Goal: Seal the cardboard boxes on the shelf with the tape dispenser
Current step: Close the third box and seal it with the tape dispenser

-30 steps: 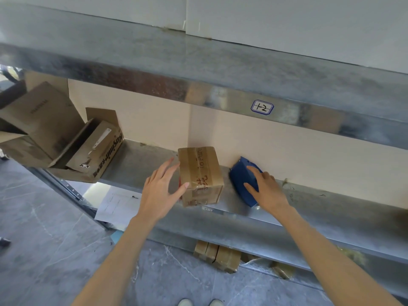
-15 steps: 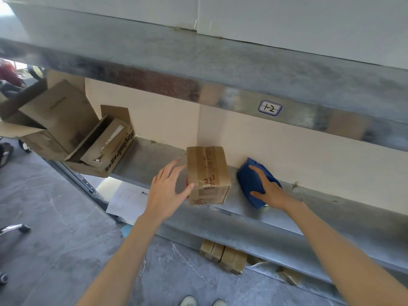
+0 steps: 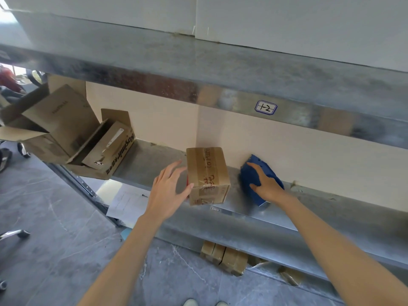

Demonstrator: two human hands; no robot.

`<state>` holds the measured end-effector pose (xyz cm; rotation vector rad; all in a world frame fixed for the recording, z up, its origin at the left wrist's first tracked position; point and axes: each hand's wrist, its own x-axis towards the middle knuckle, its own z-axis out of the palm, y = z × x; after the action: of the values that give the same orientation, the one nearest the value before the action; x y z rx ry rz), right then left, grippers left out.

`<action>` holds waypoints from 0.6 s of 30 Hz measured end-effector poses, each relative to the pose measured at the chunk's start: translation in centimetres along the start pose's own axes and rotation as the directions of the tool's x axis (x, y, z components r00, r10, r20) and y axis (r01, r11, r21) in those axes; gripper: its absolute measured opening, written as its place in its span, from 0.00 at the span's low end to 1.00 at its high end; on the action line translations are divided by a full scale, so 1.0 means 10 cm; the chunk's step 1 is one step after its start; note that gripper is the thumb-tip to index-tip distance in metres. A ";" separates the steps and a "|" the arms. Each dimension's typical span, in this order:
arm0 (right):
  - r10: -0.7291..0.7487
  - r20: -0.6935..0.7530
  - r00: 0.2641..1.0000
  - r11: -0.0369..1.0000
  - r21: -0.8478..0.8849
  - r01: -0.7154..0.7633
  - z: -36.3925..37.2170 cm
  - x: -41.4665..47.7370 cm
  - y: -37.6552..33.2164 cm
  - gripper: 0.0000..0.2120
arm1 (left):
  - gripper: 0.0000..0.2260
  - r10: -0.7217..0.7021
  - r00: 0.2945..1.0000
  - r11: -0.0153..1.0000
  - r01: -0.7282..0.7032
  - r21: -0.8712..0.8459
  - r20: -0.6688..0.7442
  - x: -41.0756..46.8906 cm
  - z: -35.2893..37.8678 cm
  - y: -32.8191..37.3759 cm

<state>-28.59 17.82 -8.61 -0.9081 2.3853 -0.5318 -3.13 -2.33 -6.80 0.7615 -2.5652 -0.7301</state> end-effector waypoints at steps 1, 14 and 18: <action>-0.013 -0.041 0.999 1.000 -0.014 0.013 0.00 -0.03 -0.01 0.31 | 0.23 0.002 1.000 1.000 -0.002 0.001 0.002 0.00 0.00 0.00; -0.288 -0.061 0.956 0.957 -0.068 0.284 -0.47 -0.55 -0.40 0.30 | 0.19 0.106 0.994 0.990 -0.107 -0.096 -0.023 0.13 -0.09 0.25; -0.361 -0.133 0.923 0.916 -0.237 0.324 -0.48 -0.72 -0.56 0.26 | 0.17 0.119 0.993 0.974 -0.118 -0.192 -0.008 0.21 -0.13 0.34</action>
<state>-24.18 19.70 0.52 -1.4491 2.4834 -0.5119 -5.55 -1.59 -3.46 0.5410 -2.4729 -0.9248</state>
